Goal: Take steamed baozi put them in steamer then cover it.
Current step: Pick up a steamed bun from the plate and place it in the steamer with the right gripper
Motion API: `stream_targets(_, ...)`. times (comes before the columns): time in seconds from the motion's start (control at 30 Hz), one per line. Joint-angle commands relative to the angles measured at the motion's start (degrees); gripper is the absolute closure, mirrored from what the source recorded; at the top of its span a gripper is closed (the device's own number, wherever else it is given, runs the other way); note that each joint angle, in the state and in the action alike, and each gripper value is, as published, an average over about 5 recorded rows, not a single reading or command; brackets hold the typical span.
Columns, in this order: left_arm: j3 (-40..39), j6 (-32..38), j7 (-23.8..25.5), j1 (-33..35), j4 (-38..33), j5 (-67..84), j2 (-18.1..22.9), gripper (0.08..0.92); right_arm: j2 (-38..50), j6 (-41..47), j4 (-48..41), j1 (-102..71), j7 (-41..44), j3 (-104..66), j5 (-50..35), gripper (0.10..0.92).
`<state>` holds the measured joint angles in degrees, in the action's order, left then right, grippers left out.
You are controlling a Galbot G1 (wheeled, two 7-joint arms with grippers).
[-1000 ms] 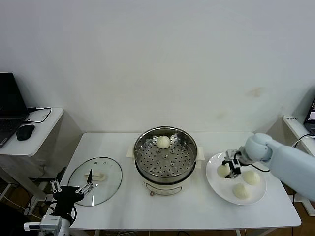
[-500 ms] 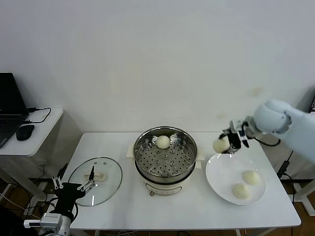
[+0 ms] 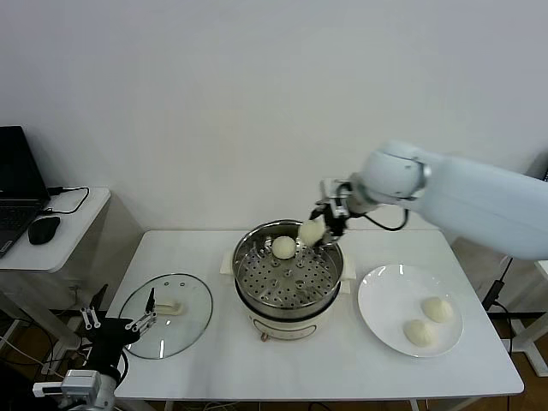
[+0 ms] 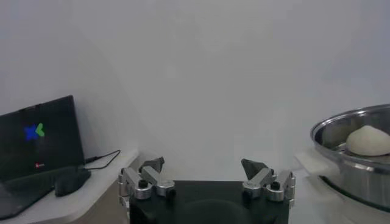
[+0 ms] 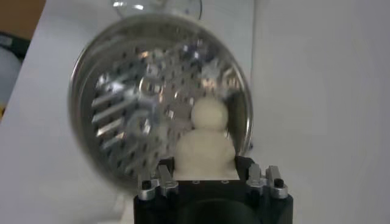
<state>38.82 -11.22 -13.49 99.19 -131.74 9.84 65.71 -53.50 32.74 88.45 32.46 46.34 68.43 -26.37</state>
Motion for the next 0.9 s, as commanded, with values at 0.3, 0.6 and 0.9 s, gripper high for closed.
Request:
stream_targets(0.3, 1.0, 0.2, 0.0, -0.2, 0.7, 0.0, 0.4, 0.177, -19.7, 5.9, -11.9, -9.5, -6.2, 0.8, -3.2, 0.406)
stream_targets(0.6, 0.2, 0.2, 0.0, -0.8, 0.9, 0.0, 0.5, 0.177, -20.9, 6.7, -14.6, -11.6, -7.0, 1.4, -0.9, 0.406)
stream_targets(0.9, -0.1, 0.2, 0.0, -1.4, 1.4, 0.1, 0.3, 0.177, -18.2, 7.7, -12.2, -9.2, -5.6, 0.5, -1.7, 0.326)
